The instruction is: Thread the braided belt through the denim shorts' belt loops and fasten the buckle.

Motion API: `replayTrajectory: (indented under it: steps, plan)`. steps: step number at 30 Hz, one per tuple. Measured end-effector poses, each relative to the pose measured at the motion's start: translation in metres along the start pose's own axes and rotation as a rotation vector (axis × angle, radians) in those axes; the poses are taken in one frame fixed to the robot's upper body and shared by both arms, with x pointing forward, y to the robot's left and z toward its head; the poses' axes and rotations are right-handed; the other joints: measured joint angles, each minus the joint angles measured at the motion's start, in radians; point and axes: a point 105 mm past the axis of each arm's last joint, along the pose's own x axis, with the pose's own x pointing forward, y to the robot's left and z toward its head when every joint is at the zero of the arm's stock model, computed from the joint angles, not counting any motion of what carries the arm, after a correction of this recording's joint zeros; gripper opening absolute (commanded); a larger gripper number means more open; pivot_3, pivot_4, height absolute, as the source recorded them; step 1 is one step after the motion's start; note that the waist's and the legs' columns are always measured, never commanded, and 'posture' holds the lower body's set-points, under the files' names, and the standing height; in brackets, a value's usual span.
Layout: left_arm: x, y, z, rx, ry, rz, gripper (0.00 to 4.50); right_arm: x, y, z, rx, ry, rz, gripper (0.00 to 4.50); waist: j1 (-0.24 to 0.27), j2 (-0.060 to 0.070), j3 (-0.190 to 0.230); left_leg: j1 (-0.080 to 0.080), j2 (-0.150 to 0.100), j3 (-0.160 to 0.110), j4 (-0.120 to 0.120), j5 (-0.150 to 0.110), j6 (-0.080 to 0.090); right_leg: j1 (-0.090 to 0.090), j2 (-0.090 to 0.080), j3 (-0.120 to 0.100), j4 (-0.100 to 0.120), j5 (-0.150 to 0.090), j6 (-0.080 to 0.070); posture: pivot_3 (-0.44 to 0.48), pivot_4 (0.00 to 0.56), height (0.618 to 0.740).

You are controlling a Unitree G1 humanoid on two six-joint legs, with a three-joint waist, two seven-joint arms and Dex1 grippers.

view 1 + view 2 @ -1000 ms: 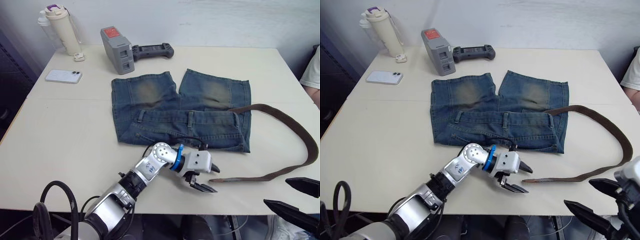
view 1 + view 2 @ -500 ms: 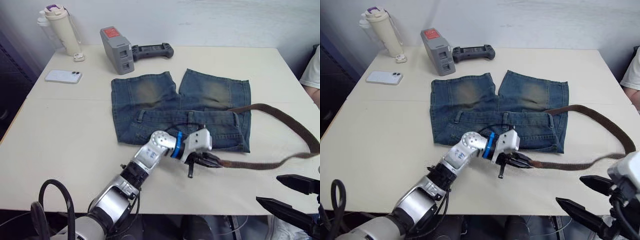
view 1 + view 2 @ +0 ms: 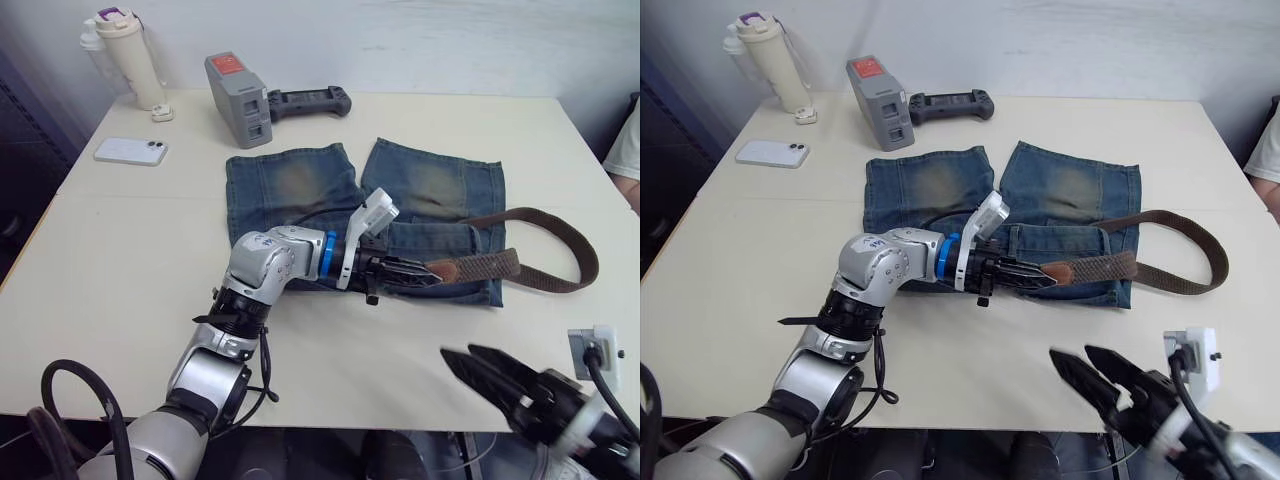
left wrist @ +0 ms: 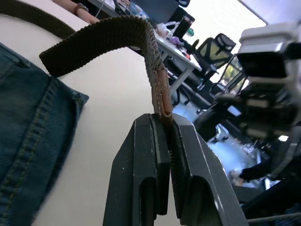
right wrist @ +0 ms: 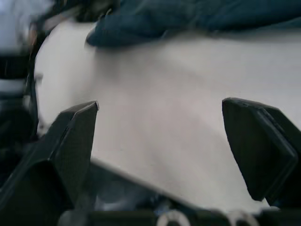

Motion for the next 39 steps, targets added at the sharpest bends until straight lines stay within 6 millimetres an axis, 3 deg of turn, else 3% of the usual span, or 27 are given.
replayTrajectory:
  steps: [3,7,10,13,16,20,27,30,36,38,39]
  plan:
    - [-0.001,-0.003,0.005,-0.048,-0.035,-0.008,0.09,0.01,0.002,-0.001,0.05,-0.066,0.017,4.5,-0.009,0.0,0.0,0.0,0.0,0.001,0.001,0.0,0.0,-0.001,0.0,0.001,0.002,0.0,0.0,0.0,0.15,0.74]
    - [-0.002,-0.007,0.007,-0.067,-0.042,-0.005,0.09,0.021,0.01,0.011,0.125,-0.189,0.095,4.5,-0.022,0.0,0.0,0.001,0.0,0.001,0.0,0.0,0.0,0.0,0.0,0.001,0.002,0.0,0.0,0.0,0.15,0.74]
    - [-0.002,-0.007,0.005,-0.085,-0.034,0.007,0.09,0.025,0.004,0.019,0.186,-0.254,0.106,4.5,-0.023,0.0,0.0,0.001,0.0,0.001,0.0,0.0,0.0,-0.001,0.0,0.001,0.002,0.0,0.0,0.0,0.15,0.74]
    - [-0.005,-0.008,0.006,-0.072,-0.026,0.029,0.09,0.029,-0.008,0.035,0.274,-0.37,0.119,4.5,-0.024,0.0,0.0,0.002,0.0,0.002,0.0,0.0,0.0,-0.001,0.0,0.002,0.003,0.0,0.0,0.0,0.15,0.74]
    - [-0.006,-0.007,0.004,-0.075,-0.021,0.043,0.09,0.033,-0.005,0.055,0.302,-0.457,0.183,4.5,-0.024,0.0,0.0,0.002,0.0,0.002,0.0,0.0,0.0,-0.001,0.0,0.003,0.003,0.0,0.0,0.0,0.15,0.74]
    - [-0.006,-0.006,0.002,-0.078,-0.016,0.058,0.09,0.035,0.003,0.069,0.282,-0.488,0.235,4.5,-0.023,0.0,0.0,0.002,0.0,0.003,-0.001,0.0,0.0,-0.002,0.0,0.003,0.003,0.0,0.0,0.0,0.15,0.74]
    - [-0.011,-0.003,-0.002,-0.048,0.018,0.092,0.09,0.039,0.002,0.07,0.271,-0.464,0.235,4.5,-0.023,0.0,0.0,0.002,0.0,0.003,-0.001,0.0,0.0,-0.002,0.0,0.004,0.003,0.0,0.0,0.0,0.15,0.74]
    - [-0.012,0.0,-0.002,-0.043,0.018,0.101,0.0,0.04,0.0,0.07,0.272,-0.46,0.23,3.6,-0.022,0.0,0.0,0.002,0.0,0.003,-0.001,0.0,0.0,-0.002,0.0,0.004,0.003,0.0,0.0,0.0,0.15,0.74]
    - [-0.013,0.003,-0.001,-0.04,0.009,0.108,0.0,0.041,-0.008,0.071,0.272,-0.458,0.202,0.59,-0.022,0.0,0.0,0.002,0.0,0.004,-0.001,0.0,0.0,-0.002,0.0,0.004,0.003,0.0,0.0,0.0,0.15,0.74]
    - [-0.013,0.005,0.0,-0.039,0.009,0.119,0.0,0.04,-0.008,0.07,0.271,-0.459,0.202,0.04,-0.022,0.0,0.0,0.002,0.0,0.004,-0.001,0.0,0.0,-0.002,0.0,0.004,0.003,0.0,0.0,0.0,0.15,0.74]
    - [-0.014,0.007,0.0,-0.043,0.011,0.126,0.0,0.04,-0.008,0.07,0.271,-0.459,0.203,0.04,-0.022,0.0,0.0,0.002,0.0,0.004,-0.001,0.0,0.0,-0.002,0.0,0.004,0.003,0.0,0.0,0.0,0.15,0.74]
